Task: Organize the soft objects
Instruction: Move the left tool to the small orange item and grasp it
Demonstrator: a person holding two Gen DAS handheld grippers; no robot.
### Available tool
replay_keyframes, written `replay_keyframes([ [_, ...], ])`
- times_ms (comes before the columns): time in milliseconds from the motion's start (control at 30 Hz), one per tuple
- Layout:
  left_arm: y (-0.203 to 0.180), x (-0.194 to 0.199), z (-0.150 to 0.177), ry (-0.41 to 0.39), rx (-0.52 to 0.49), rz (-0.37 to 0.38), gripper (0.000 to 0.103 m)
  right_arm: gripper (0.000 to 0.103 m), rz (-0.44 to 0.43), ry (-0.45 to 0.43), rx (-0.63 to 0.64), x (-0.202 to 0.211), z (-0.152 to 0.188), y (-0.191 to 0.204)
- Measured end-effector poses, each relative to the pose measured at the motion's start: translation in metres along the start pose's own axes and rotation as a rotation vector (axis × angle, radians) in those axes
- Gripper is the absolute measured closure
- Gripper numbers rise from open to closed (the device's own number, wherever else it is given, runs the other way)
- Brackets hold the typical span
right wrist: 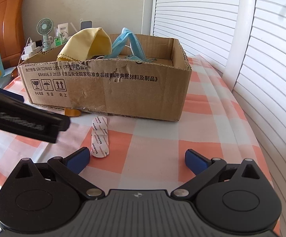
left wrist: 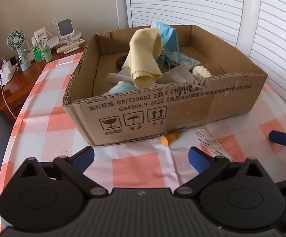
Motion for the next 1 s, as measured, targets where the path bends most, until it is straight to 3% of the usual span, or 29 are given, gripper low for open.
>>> replay_keyframes([
  [333,-0.013,-0.021,-0.007,-0.011,0.067,-0.053,0.0,0.0,-0.026,-0.014,0.018,0.003,0.004,-0.002],
  [567,-0.003,-0.022,-0.002,-0.014,0.148,-0.027,0.0,0.0,-0.023,-0.019,0.016,0.003,0.005,-0.001],
  [900,0.019,-0.01,0.013,-0.042,0.17,-0.06,0.001,0.0,-0.016,-0.018,0.015,0.004,0.005,0.0],
  [1000,0.011,-0.007,0.013,-0.066,0.108,-0.083,0.003,0.0,-0.014,-0.017,0.013,0.004,0.004,0.0],
])
Point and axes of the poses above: each gripper's, at about its wrist camera, not at the fingertips, and x roughly against the way its jaws point, y to its left, z to its underside, the point moved 1 cm from there along -x, roughly the way its jaws point, and after that the axes turned 2 degrees about z, right-handed, at the moved point
